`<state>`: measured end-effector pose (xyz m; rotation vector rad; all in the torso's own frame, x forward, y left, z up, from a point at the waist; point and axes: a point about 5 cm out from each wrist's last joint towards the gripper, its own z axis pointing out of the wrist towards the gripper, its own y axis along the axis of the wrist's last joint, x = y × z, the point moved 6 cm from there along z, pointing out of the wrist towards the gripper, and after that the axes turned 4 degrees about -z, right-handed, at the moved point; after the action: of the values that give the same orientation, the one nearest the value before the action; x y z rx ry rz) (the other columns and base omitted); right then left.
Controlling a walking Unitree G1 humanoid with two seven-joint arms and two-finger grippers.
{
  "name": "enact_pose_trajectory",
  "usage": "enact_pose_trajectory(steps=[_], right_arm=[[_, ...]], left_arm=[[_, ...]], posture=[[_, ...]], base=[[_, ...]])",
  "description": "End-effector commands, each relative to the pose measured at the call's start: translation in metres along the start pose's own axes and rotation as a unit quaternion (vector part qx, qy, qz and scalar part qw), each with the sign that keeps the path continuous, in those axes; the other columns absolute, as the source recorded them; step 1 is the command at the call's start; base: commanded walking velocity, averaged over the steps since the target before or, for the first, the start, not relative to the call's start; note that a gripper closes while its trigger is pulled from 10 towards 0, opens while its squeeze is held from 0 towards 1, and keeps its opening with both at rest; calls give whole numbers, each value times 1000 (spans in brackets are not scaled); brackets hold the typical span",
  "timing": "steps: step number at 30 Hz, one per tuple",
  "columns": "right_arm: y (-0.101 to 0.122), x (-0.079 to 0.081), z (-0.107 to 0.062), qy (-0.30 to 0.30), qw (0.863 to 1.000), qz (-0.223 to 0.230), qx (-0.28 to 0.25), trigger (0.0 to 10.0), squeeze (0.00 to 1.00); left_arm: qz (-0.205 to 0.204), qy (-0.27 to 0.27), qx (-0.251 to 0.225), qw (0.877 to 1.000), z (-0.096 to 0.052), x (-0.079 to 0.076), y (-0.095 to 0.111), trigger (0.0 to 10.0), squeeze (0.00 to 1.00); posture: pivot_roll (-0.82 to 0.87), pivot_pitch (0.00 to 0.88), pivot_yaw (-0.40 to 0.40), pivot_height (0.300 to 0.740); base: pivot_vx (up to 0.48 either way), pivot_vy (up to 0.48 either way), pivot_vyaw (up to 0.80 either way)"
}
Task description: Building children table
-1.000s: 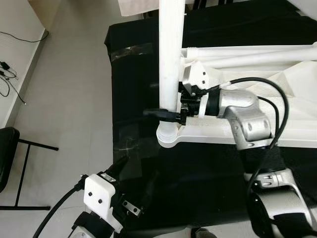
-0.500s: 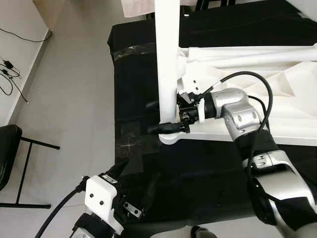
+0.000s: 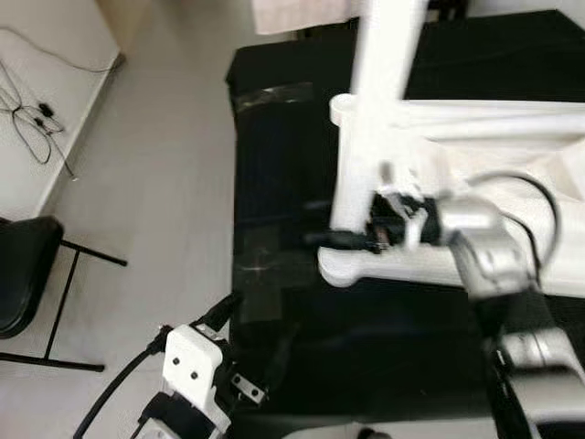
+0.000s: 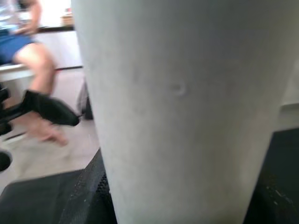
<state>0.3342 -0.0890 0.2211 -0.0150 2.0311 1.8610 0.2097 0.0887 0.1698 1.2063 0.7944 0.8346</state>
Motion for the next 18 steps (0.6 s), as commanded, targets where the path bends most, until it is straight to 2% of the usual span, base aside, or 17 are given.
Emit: enact_pose_trajectory(steps=[1, 2, 3, 4, 5, 7, 8, 11, 12, 13, 14, 15, 16, 17, 18], right_arm=[[-52, -12, -3, -256, 961, 48, 93, 0, 0], [-66, -8, -15, -370, 919, 52, 129, 0, 0], [-66, -8, -15, -370, 919, 52, 129, 0, 0], [-71, 5, -17, -405, 902, 51, 138, 0, 0], [-72, 11, -16, -414, 898, 35, 143, 0, 0], [-72, 11, -16, -414, 898, 35, 143, 0, 0], [-77, 16, -10, -395, 906, 41, 145, 0, 0], [-76, 12, 0, -376, 915, 27, 144, 0, 0], [-72, 13, 9, -357, 924, 35, 135, 0, 0], [-66, 16, 18, -333, 934, 38, 121, 3451, 0], [-53, 16, 27, -313, 945, 36, 90, 10000, 0], [-44, 15, 32, -303, 950, 33, 68, 10000, 0], [-30, 20, 42, -269, 961, 42, 38, 10000, 1000], [-30, 20, 42, -269, 961, 42, 38, 10000, 1000], [-15, 24, 50, -229, 972, 46, 7, 10000, 1000]], left_arm=[[-4, -1, 9, 1000, -4, 3, -4, 10000, 0], [-4, 1, 9, 1000, -4, 4, -5, 10000, 0], [-4, 1, 9, 1000, -4, 4, -5, 10000, 0], [-4, 2, 9, 1000, -3, 6, -4, 10000, 0], [-4, 3, 9, 1000, -3, 7, -4, 10000, 0], [-4, 3, 9, 1000, -3, 7, -4, 10000, 0], [-4, 0, 10, 1000, -2, 7, -5, 10000, 0], [-6, -6, 12, 1000, -1, 6, -8, 10000, 0], [-7, -8, 12, 1000, 0, 6, -9, 10000, 0], [-7, -7, 12, 1000, 0, 6, -9, 10000, 0], [-7, -6, 12, 1000, 1, 7, -10, 10000, 0], [-7, -5, 12, 1000, 1, 7, -10, 10000, 0], [-7, -4, 12, 1000, 2, 8, -11, 10000, 0], [-7, -4, 12, 1000, 2, 8, -11, 10000, 0], [-7, -3, 11, 1000, 2, 8, -11, 10000, 0]], posture=[[-27, 225, 70, 740], [-32, 225, 72, 740], [-32, 225, 72, 740], [-36, 222, 91, 740], [-36, 225, 94, 740], [-36, 225, 94, 740], [-39, 218, 92, 740], [-29, 209, 87, 740], [-35, 208, 87, 740], [-35, 208, 88, 740], [-38, 208, 90, 740], [-38, 208, 90, 740], [-41, 198, 86, 740], [-41, 198, 86, 740], [-41, 196, 85, 740]], base=[[0, 0, 0], [0, 0, 0], [0, 0, 0], [0, 0, 0], [0, 0, 0], [0, 0, 0], [0, 0, 0], [0, 0, 0], [0, 0, 0], [0, 0, 0], [0, 0, 0], [0, 0, 0], [0, 0, 0], [0, 0, 0], [0, 0, 0]])
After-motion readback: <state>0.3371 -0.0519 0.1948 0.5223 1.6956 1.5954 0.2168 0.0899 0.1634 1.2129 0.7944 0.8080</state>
